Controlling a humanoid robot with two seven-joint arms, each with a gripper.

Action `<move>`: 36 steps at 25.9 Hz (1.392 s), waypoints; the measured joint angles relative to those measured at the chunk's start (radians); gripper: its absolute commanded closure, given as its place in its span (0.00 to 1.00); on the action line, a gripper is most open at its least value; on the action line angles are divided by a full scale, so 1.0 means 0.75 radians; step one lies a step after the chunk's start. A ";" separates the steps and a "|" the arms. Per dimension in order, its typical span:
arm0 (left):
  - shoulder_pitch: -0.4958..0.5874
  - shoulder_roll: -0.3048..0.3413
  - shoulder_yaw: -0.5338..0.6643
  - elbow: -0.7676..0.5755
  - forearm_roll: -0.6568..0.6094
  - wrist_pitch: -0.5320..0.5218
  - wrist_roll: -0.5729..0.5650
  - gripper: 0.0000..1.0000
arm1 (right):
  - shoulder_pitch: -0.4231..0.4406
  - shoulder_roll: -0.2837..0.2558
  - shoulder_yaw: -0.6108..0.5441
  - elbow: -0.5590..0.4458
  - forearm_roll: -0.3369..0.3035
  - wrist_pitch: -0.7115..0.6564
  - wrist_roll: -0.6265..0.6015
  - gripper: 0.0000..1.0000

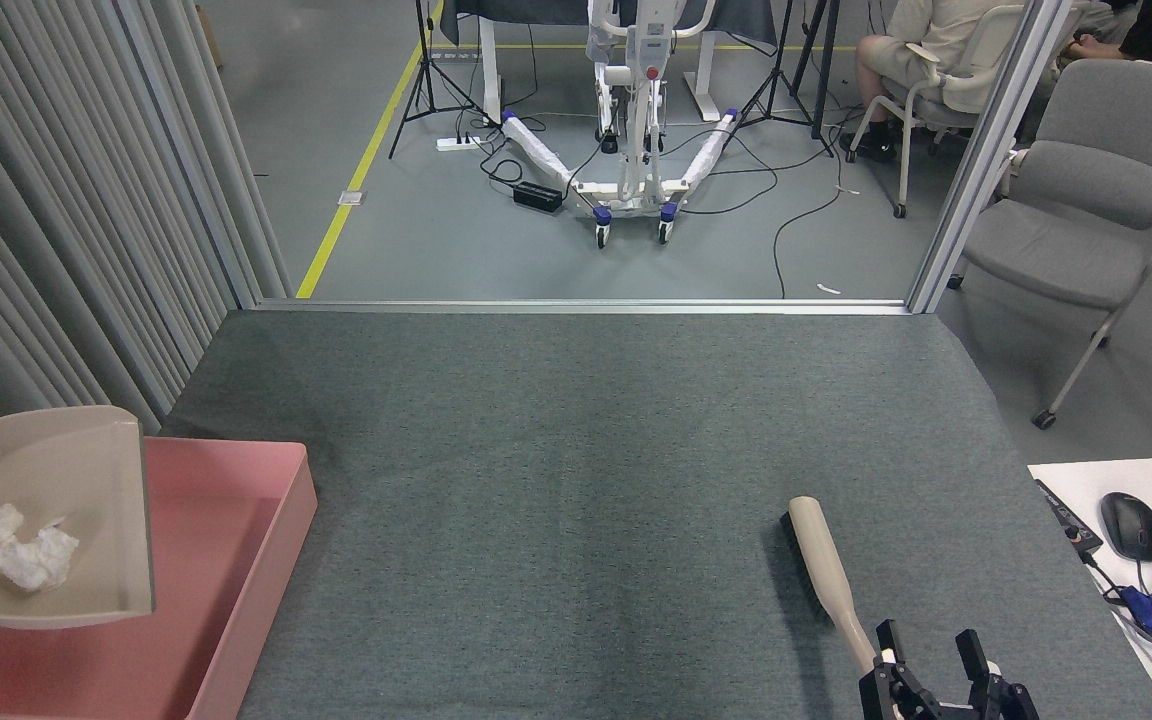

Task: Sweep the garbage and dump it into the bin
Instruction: 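Tilt the dustpan with the left gripper to dump tissue into bin, then lower the empty dustpan back onto the table with the left gripper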

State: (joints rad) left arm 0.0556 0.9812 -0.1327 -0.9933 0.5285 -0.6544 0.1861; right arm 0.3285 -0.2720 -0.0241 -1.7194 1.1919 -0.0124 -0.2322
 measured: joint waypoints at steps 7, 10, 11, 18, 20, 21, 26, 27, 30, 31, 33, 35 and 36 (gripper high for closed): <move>-0.016 0.001 0.071 -0.011 -0.163 -0.074 0.009 1.00 | -0.002 -0.024 -0.017 -0.042 0.016 0.015 0.017 0.15; -0.029 0.001 0.107 0.002 -0.284 -0.066 0.016 1.00 | -0.004 -0.035 -0.043 -0.052 0.034 0.024 0.021 0.15; -0.037 -0.001 0.115 0.006 -0.334 -0.056 0.019 1.00 | -0.004 -0.039 -0.049 -0.053 0.043 0.025 0.033 0.15; -0.084 -0.008 0.138 0.013 -0.599 0.008 0.046 1.00 | -0.005 -0.056 -0.081 -0.056 0.089 0.029 0.078 0.15; -0.097 -0.009 0.139 0.013 -0.628 0.012 0.051 1.00 | -0.005 -0.058 -0.087 -0.056 0.093 0.031 0.079 0.15; -0.104 -0.010 0.139 0.014 -0.635 0.015 0.051 1.00 | -0.006 -0.058 -0.090 -0.057 0.094 0.031 0.080 0.15; -0.142 -0.019 0.144 0.022 -0.582 0.009 0.052 1.00 | -0.006 -0.055 -0.095 -0.057 0.109 0.032 0.081 0.15; -0.148 -0.024 0.145 0.019 -0.555 0.004 0.049 1.00 | -0.006 -0.054 -0.096 -0.057 0.117 0.032 0.081 0.15; -0.159 -0.033 0.144 0.006 -0.461 -0.013 0.036 1.00 | -0.006 -0.051 -0.107 -0.057 0.142 0.032 0.082 0.14; -0.159 -0.036 0.141 -0.004 -0.425 -0.018 0.032 1.00 | -0.006 -0.050 -0.111 -0.058 0.148 0.032 0.082 0.14; -0.157 -0.041 0.128 -0.026 -0.337 -0.019 0.019 1.00 | -0.006 -0.051 -0.115 -0.058 0.155 0.032 0.082 0.14; -0.156 -0.049 0.096 -0.054 -0.237 -0.015 0.011 1.00 | -0.006 -0.053 -0.117 -0.058 0.157 0.032 0.082 0.14; -0.156 -0.055 0.072 -0.074 -0.195 -0.006 0.006 1.00 | -0.006 -0.053 -0.117 -0.059 0.158 0.032 0.083 0.14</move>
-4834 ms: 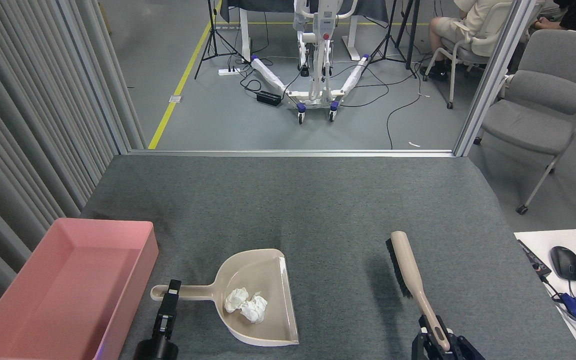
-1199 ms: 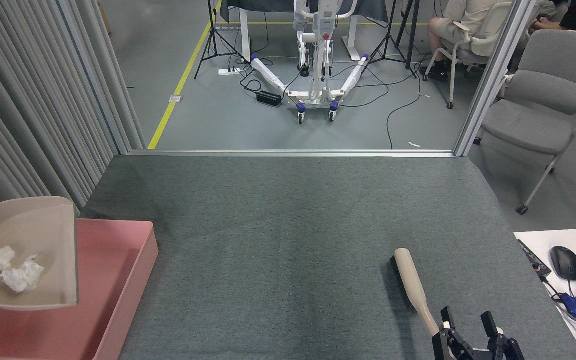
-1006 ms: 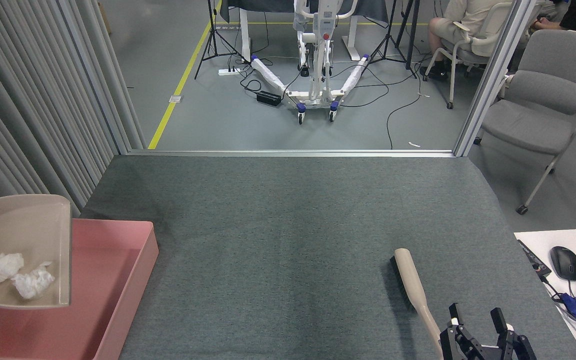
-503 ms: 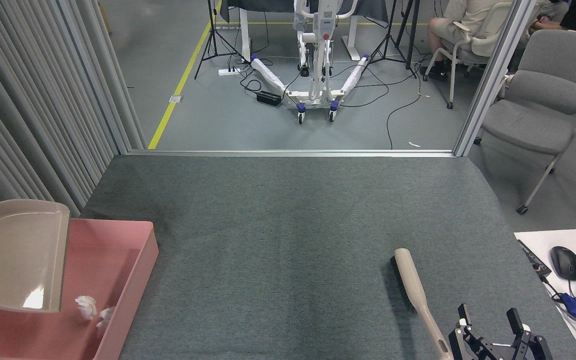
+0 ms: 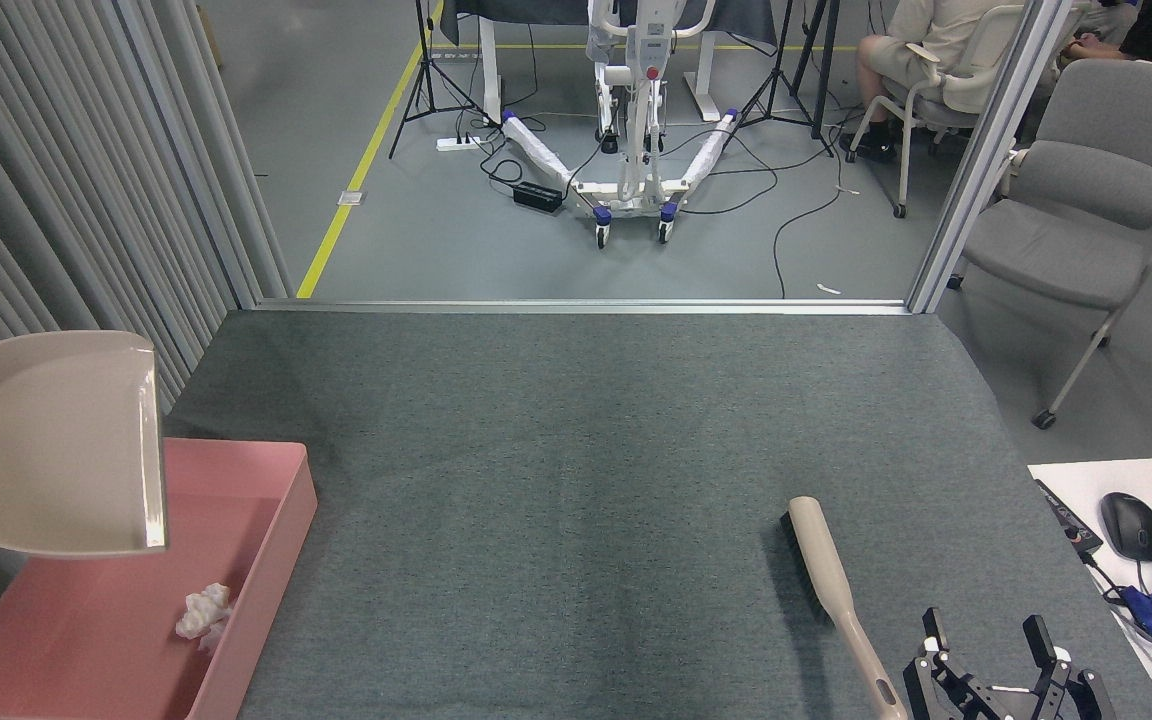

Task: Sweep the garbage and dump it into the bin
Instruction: 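Lower the empty dustpan back onto the table with the left gripper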

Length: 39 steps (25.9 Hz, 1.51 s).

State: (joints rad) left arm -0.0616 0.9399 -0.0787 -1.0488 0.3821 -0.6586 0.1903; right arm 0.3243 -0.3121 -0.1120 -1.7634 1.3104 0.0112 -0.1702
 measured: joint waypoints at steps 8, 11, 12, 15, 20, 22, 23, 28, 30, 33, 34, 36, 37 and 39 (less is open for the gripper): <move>-0.036 -0.119 -0.157 -0.347 0.154 0.254 0.043 1.00 | 0.003 0.006 -0.013 0.001 0.027 0.001 0.001 0.13; -0.044 -0.200 -0.187 -0.466 0.157 0.320 0.060 1.00 | 0.003 0.010 -0.014 0.000 0.041 0.000 0.005 0.10; -0.044 -0.232 -0.196 -0.496 0.155 0.338 0.063 1.00 | 0.003 0.012 -0.014 0.000 0.044 0.000 0.006 0.06; -0.052 -0.325 -0.252 -0.562 0.128 0.385 0.070 1.00 | 0.003 0.012 -0.014 -0.001 0.046 0.000 0.001 0.03; -0.076 -0.465 -0.363 -0.627 -0.076 0.525 0.087 1.00 | 0.003 0.011 -0.015 -0.001 0.041 -0.008 -0.002 0.03; -0.085 -0.533 -0.397 -0.645 -0.175 0.585 0.095 1.00 | 0.003 0.011 -0.015 -0.001 0.039 -0.012 -0.002 0.03; -0.092 -0.564 -0.410 -0.647 -0.219 0.613 0.098 1.00 | 0.003 0.011 -0.015 -0.001 0.038 -0.013 -0.002 0.03; -0.120 -0.674 -0.453 -0.632 -0.361 0.720 0.106 1.00 | 0.004 0.012 -0.014 -0.001 0.035 -0.023 -0.003 0.03; -0.122 -0.712 -0.476 -0.603 -0.384 0.730 0.106 1.00 | 0.005 0.013 -0.014 0.000 0.033 -0.035 -0.007 0.03; -0.124 -0.755 -0.500 -0.556 -0.412 0.733 0.104 1.00 | 0.005 0.015 -0.014 0.002 0.006 -0.065 0.002 0.03; -0.124 -0.764 -0.504 -0.542 -0.417 0.733 0.104 1.00 | 0.005 0.016 -0.014 0.002 -0.013 -0.080 0.016 0.03; -0.118 -0.772 -0.509 -0.520 -0.424 0.719 0.106 1.00 | 0.004 0.017 -0.014 0.003 -0.045 -0.100 0.035 0.03; -0.114 -0.772 -0.510 -0.508 -0.426 0.713 0.108 1.00 | 0.004 0.019 -0.014 0.003 -0.054 -0.104 0.041 0.03; -0.097 -0.771 -0.512 -0.489 -0.433 0.699 0.112 1.00 | 0.003 0.024 -0.014 0.003 -0.067 -0.115 0.049 0.03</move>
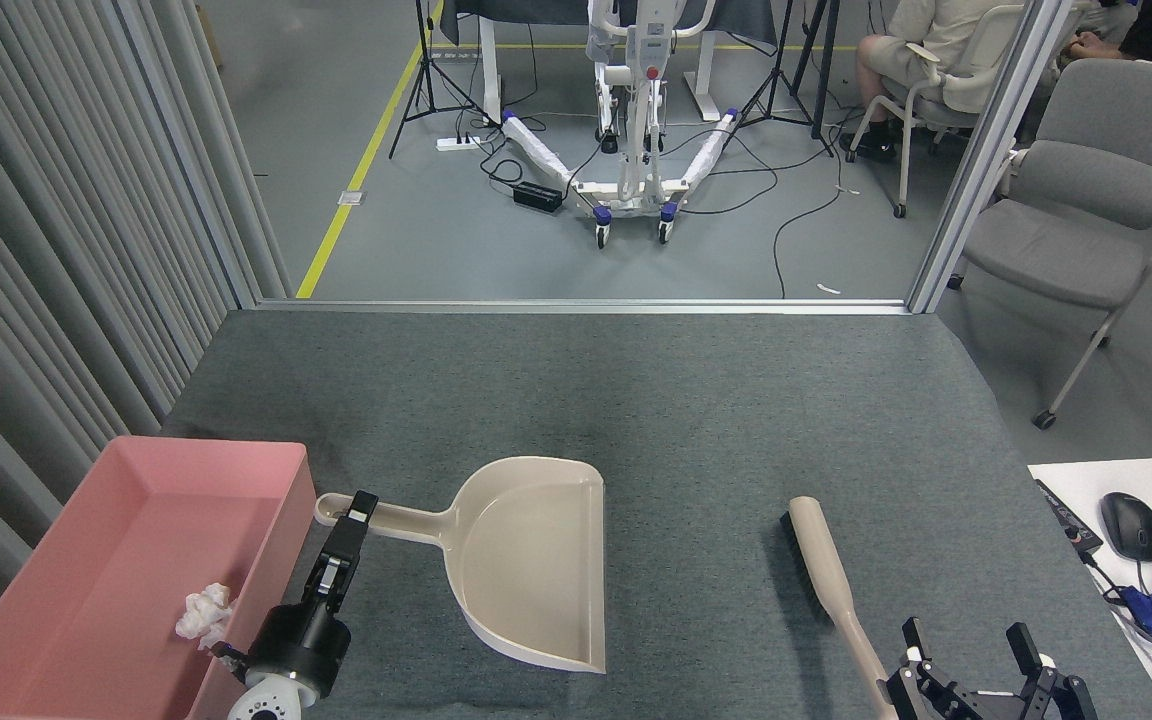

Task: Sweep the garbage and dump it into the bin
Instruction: 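Lower the empty dustpan back onto the table with the left gripper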

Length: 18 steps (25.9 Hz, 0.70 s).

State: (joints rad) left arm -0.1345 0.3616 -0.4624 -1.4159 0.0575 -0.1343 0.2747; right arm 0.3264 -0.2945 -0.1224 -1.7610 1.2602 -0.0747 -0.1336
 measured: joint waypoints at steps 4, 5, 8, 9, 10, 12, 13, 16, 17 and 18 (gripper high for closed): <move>0.033 -0.004 0.002 0.039 -0.034 -0.028 0.007 1.00 | -0.001 0.005 0.002 0.000 -0.007 -0.005 0.006 0.03; 0.037 -0.009 0.003 0.053 -0.041 -0.038 0.009 1.00 | -0.001 0.005 0.002 0.000 -0.008 -0.007 0.006 0.03; 0.042 -0.037 0.005 0.089 -0.070 -0.065 0.015 1.00 | -0.001 0.006 0.004 0.001 -0.009 -0.008 0.006 0.03; 0.043 -0.047 0.008 0.096 -0.089 -0.070 0.016 1.00 | 0.000 0.006 0.004 0.002 -0.009 -0.008 0.007 0.03; 0.043 -0.055 0.011 0.104 -0.107 -0.073 0.017 1.00 | 0.000 0.006 0.005 0.002 -0.009 -0.008 0.008 0.03; 0.044 -0.072 0.016 0.115 -0.135 -0.073 0.020 1.00 | 0.000 0.006 0.005 0.002 -0.009 -0.009 0.009 0.03; 0.043 -0.079 0.018 0.121 -0.145 -0.075 0.020 1.00 | 0.000 0.007 0.006 0.002 -0.009 -0.009 0.009 0.03; 0.043 -0.094 0.027 0.155 -0.159 -0.078 0.020 1.00 | 0.001 0.009 0.009 0.002 -0.007 -0.009 0.009 0.03; 0.041 -0.096 0.030 0.166 -0.161 -0.079 0.020 1.00 | 0.001 0.010 0.010 0.002 -0.005 -0.009 0.009 0.03; 0.040 -0.099 0.031 0.179 -0.162 -0.083 0.020 1.00 | 0.001 0.013 0.011 0.002 -0.003 -0.009 0.009 0.03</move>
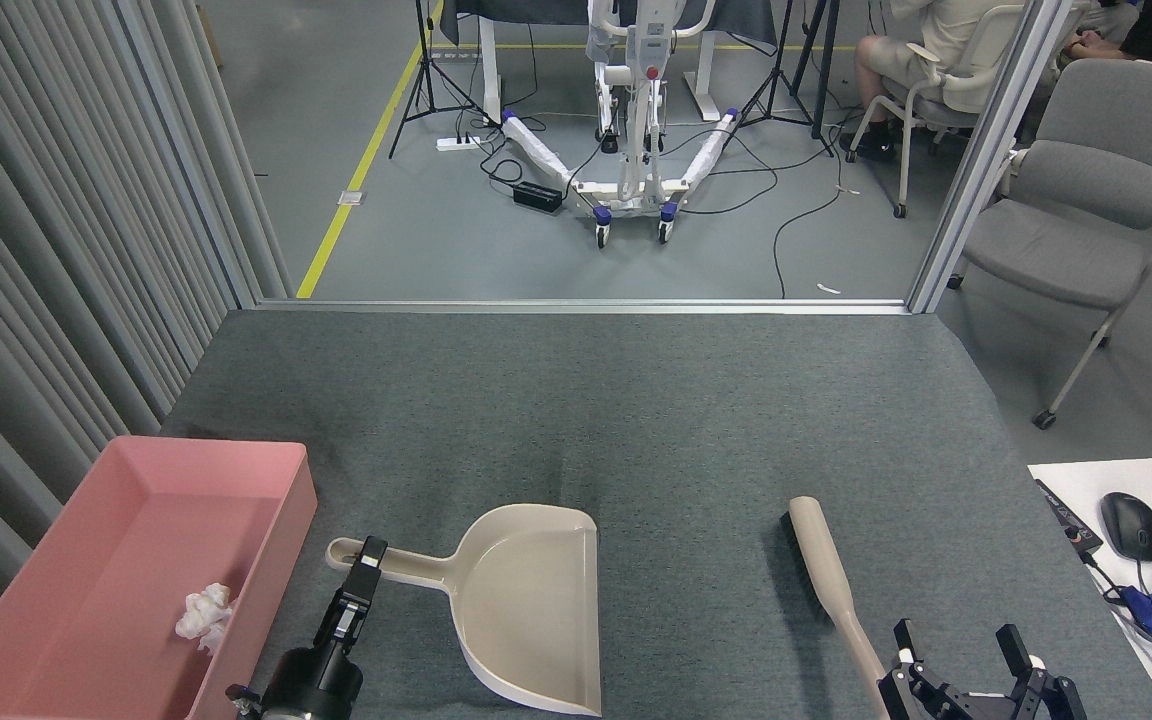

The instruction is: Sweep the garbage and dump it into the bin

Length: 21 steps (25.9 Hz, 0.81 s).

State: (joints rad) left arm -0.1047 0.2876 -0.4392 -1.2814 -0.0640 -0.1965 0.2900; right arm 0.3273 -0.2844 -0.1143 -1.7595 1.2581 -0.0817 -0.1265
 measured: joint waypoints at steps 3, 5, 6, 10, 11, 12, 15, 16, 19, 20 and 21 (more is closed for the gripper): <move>-0.004 -0.004 0.005 0.030 -0.002 -0.013 0.001 1.00 | -0.001 0.010 0.002 0.001 0.009 -0.001 0.000 0.03; -0.006 -0.004 0.010 0.041 -0.002 -0.018 0.005 0.98 | -0.001 0.014 0.003 0.001 0.016 -0.002 -0.001 0.03; -0.009 -0.005 0.012 0.045 -0.002 -0.018 0.010 0.90 | -0.001 0.014 0.003 0.002 0.018 -0.002 -0.002 0.03; -0.018 -0.006 0.017 0.063 0.005 -0.011 0.054 0.59 | 0.002 0.012 0.004 0.002 0.021 -0.001 -0.005 0.03; -0.022 -0.006 0.018 0.070 0.007 -0.008 0.066 0.56 | 0.004 0.012 0.004 0.002 0.022 0.000 -0.006 0.03; -0.025 -0.006 0.019 0.078 0.009 -0.002 0.084 0.51 | 0.007 0.011 0.004 0.001 0.022 0.002 -0.007 0.03; -0.031 -0.005 0.018 0.097 0.012 0.002 0.104 0.37 | 0.012 0.010 0.005 0.000 0.026 0.003 -0.011 0.03; -0.031 -0.005 0.018 0.101 0.013 0.002 0.106 0.29 | 0.013 0.010 0.005 0.000 0.029 0.003 -0.011 0.03; -0.032 -0.004 0.014 0.106 0.013 0.000 0.109 0.23 | 0.015 0.011 0.005 0.000 0.039 0.000 -0.011 0.03; -0.032 -0.004 0.013 0.107 0.014 -0.001 0.110 0.18 | 0.015 0.011 0.005 0.000 0.041 -0.001 -0.012 0.03; -0.032 -0.004 0.011 0.108 0.014 -0.002 0.110 0.12 | 0.015 0.012 0.005 0.000 0.043 -0.001 -0.013 0.03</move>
State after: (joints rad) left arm -0.1287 0.2849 -0.4311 -1.2007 -0.0538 -0.1980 0.3722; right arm 0.3386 -0.2755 -0.1105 -1.7591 1.2900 -0.0824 -0.1360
